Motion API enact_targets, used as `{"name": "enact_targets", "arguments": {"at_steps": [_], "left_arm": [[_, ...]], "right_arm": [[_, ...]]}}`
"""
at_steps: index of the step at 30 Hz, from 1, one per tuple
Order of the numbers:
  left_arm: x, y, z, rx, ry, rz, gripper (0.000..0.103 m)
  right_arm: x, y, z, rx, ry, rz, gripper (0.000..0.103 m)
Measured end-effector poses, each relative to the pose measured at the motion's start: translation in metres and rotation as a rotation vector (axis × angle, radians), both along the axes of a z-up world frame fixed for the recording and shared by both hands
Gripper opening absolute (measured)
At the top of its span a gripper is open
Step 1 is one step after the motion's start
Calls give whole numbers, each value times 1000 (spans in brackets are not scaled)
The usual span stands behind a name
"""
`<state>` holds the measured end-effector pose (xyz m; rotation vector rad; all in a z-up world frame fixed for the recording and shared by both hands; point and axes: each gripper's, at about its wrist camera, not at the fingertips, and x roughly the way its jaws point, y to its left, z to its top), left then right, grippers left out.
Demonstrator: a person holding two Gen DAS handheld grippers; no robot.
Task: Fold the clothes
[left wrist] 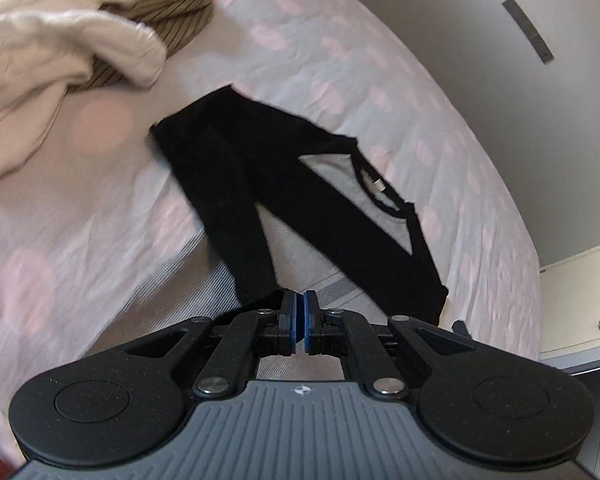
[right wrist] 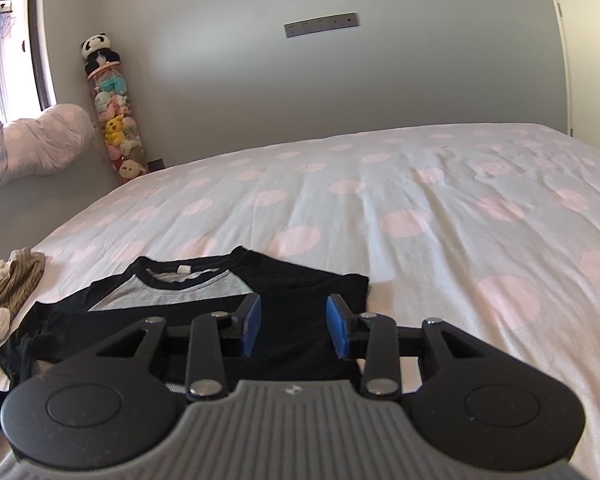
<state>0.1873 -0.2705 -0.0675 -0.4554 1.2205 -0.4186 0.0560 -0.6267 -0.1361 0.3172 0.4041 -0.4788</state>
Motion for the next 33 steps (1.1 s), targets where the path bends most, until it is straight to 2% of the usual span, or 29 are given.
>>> {"name": "enact_targets", "arguments": {"at_steps": [7, 11, 19, 23, 28, 33], "left_arm": [[-34, 25, -58, 13, 141, 64, 1], [-47, 36, -82, 27, 162, 88, 1], [-62, 44, -73, 65, 15, 4, 2], [-67, 41, -66, 90, -64, -47, 12], [-62, 39, -59, 99, -142, -104, 16], [-32, 37, -44, 113, -208, -172, 22]], "right_arm": [[2, 17, -1, -20, 16, 64, 40], [3, 26, -5, -25, 25, 106, 40], [0, 58, -18, -34, 71, 254, 40], [-2, 80, -21, -50, 113, 324, 40], [-4, 103, -10, -3, 161, 339, 40], [-16, 140, 4, 64, 186, 337, 40]]}}
